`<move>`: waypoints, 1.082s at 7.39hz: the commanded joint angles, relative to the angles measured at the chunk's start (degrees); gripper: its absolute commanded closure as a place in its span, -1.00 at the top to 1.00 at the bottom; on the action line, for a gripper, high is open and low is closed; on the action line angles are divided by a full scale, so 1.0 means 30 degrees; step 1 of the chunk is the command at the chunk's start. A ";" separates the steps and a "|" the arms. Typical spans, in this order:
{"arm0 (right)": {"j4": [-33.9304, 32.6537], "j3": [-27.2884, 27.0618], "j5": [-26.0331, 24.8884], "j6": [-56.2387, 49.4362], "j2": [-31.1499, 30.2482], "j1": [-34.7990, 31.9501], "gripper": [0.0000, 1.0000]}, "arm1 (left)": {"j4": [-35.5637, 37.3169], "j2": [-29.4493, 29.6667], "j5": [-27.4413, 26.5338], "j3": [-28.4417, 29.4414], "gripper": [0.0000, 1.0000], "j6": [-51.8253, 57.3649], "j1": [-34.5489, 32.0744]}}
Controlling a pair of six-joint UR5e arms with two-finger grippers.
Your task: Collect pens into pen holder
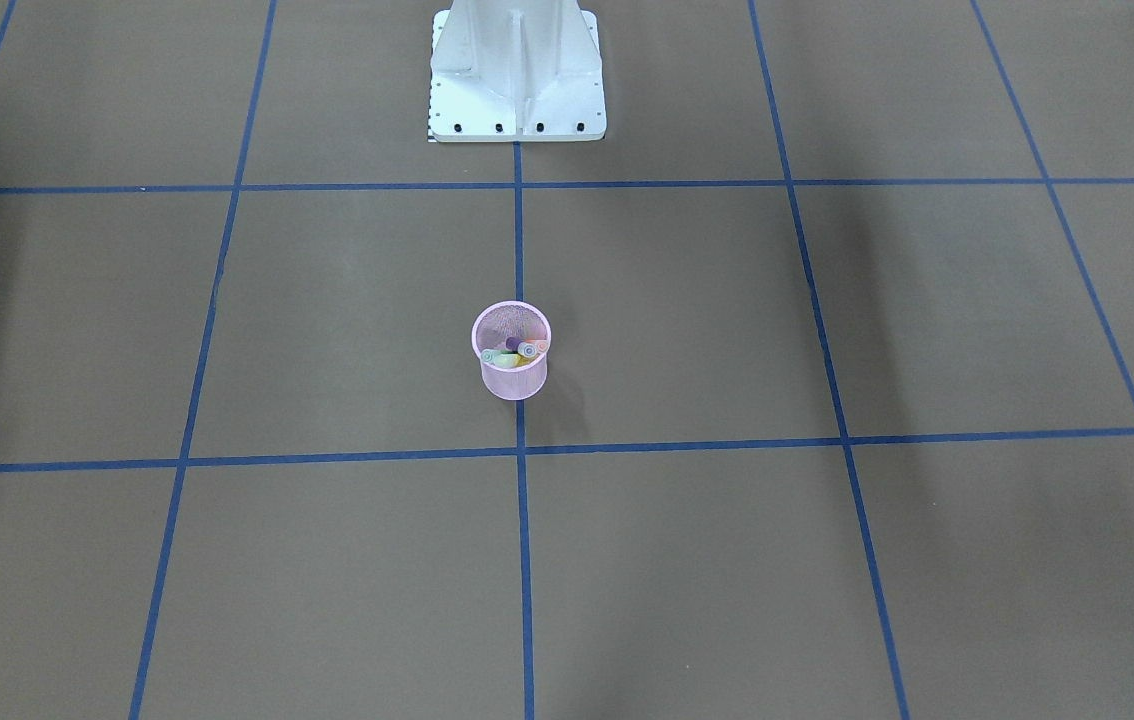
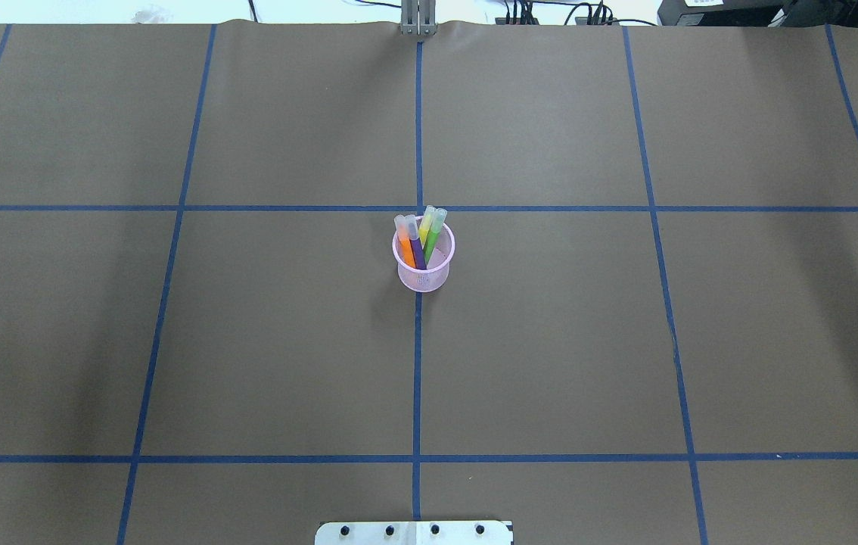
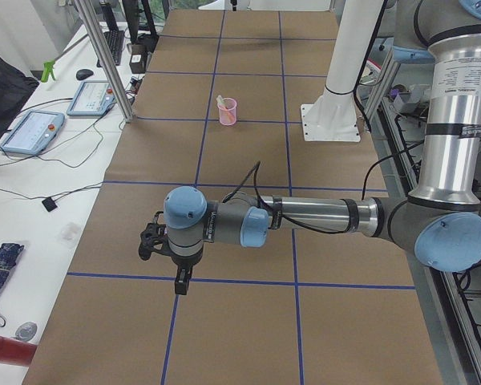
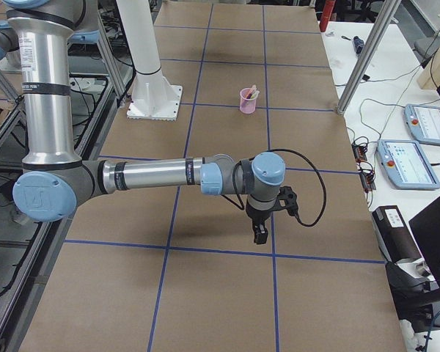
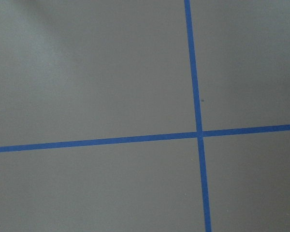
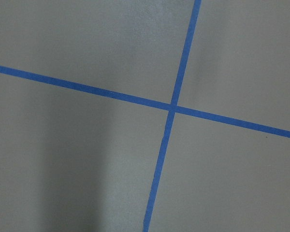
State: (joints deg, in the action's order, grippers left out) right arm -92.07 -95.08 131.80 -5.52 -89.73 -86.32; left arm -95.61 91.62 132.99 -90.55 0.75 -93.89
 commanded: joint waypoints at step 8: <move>0.0103 -0.1003 0.1507 0.2456 -0.0677 -0.1344 0.99 | -0.0036 -0.0070 -0.0064 0.0065 1.00 -0.0133 0.0211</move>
State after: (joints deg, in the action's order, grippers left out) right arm -91.78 -97.85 136.43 1.74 -91.75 -90.04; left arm -95.71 91.39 132.80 -90.39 0.28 -93.25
